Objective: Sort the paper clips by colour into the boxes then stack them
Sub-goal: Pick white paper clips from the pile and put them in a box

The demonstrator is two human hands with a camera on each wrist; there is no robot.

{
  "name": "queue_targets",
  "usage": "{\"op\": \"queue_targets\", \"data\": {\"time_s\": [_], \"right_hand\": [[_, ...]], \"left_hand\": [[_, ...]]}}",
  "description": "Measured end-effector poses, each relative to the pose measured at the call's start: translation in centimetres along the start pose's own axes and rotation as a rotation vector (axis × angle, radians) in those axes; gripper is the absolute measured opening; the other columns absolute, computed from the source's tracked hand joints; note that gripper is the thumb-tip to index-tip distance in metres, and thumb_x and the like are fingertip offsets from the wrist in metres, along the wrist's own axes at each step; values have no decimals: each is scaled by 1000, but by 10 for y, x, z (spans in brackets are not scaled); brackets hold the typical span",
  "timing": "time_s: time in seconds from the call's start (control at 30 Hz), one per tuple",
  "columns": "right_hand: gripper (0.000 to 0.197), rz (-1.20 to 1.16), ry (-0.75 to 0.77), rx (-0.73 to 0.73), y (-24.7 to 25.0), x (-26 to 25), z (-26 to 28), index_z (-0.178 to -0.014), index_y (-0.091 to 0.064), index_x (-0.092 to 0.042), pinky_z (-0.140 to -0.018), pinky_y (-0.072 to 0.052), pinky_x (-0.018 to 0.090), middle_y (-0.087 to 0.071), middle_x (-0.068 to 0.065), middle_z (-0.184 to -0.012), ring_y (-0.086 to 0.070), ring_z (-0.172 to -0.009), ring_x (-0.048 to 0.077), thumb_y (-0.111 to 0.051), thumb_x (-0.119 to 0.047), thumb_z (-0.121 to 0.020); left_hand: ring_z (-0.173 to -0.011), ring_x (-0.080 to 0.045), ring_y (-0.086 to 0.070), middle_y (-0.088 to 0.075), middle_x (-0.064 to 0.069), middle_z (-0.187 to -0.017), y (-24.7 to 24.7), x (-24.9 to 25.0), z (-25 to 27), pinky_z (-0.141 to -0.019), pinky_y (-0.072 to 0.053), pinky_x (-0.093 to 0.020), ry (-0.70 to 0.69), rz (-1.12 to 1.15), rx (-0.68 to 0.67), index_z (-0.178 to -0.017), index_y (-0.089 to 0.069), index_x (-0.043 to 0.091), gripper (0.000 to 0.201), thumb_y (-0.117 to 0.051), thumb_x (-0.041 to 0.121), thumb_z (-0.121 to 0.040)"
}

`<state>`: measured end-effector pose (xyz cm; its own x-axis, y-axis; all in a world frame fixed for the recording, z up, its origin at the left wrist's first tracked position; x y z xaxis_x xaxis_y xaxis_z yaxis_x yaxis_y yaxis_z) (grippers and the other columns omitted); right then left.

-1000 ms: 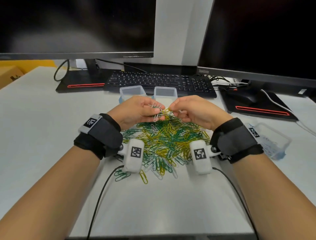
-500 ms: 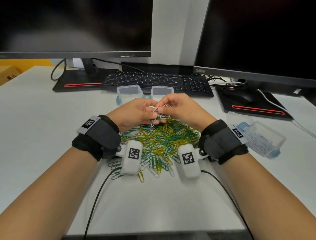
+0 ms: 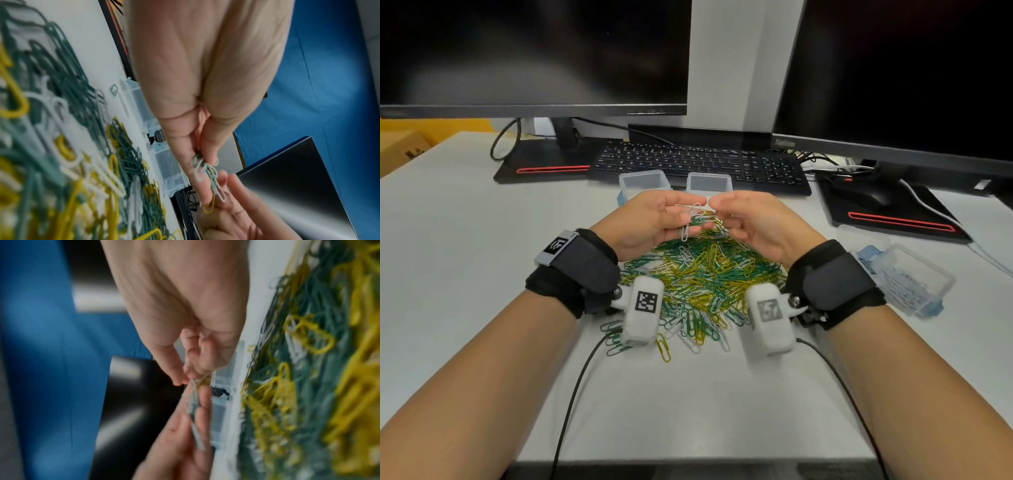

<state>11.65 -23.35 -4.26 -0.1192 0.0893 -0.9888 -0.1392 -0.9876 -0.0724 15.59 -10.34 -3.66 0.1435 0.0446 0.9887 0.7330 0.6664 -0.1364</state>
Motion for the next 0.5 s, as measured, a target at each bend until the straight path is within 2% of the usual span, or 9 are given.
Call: {"op": "queue_targets", "data": {"time_s": [0.07, 0.13, 0.23, 0.27, 0.33, 0.4, 0.5], "right_hand": [[21, 188, 79, 51, 3, -3, 1, -102, -64, -3, -42, -32, 12, -53, -3, -69, -42, -48, 0, -69, -17, -87], [27, 262, 112, 66, 7, -5, 1, -102, -66, -6, -44, -36, 11, -57, -1, -73, -46, -50, 0, -73, -25, -84], [23, 342, 158, 29, 4, -10, 4, -96, -66, -13, -48, -38, 14, -67, 16, -83, -52, -60, 7, -77, -27, -80], [19, 388, 191, 34, 3, -14, 6, -93, -67, -15, -50, -39, 15, -67, 16, -84, -53, -65, 11, -77, -24, -80], [11, 466, 260, 49, 3, -22, 8, -88, -68, -16, -52, -40, 17, -64, 7, -80, -50, -64, 13, -77, -18, -81], [6, 498, 279, 58, 4, -24, 9, -85, -69, -14, -52, -40, 17, -62, -3, -75, -47, -59, 8, -74, -18, -83], [10, 493, 256, 36, 2, -21, 8, -92, -71, -12, -51, -40, 15, -61, -5, -73, -49, -53, -1, -73, -19, -85]], "left_hand": [[-105, -23, -67, -64, -18, -121, 0, 0, 0, -84, -55, -22, -4, -6, -3, -129, -51, -1, 36, -43, -7, -95], [-108, -24, -65, -63, -17, -123, -1, -1, -1, -88, -54, -23, -5, -20, -7, -130, -51, -2, 36, -43, -6, -95], [-104, -22, -67, -62, -18, -123, 0, -3, -2, -86, -54, -23, -2, -11, 24, -130, -50, -3, 36, -44, -6, -95], [-102, -20, -67, -62, -19, -122, 0, -3, -2, -85, -55, -22, -3, -6, 35, -130, -50, -4, 36, -44, -6, -95], [-101, -21, -67, -63, -19, -121, 0, -4, -2, -84, -55, -21, 1, -10, 30, -130, -50, -5, 36, -45, -5, -95], [-104, -23, -67, -64, -19, -120, -2, -5, -2, -84, -55, -21, 18, -21, 1, -128, -52, -5, 34, -45, -4, -95], [-104, -23, -67, -66, -17, -116, -8, -6, 0, -84, -55, -21, 38, -53, -47, -124, -55, -1, 31, -46, -4, -95]]}}
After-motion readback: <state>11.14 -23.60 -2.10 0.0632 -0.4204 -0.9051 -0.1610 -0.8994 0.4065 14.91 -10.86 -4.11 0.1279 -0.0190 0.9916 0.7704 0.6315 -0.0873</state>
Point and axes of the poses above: each hand's wrist, its own z-axis away from the middle knuckle, its own y-axis out of the back of the hand, x = y × z, the point moved 8 cm from there along -z, towards the middle knuckle
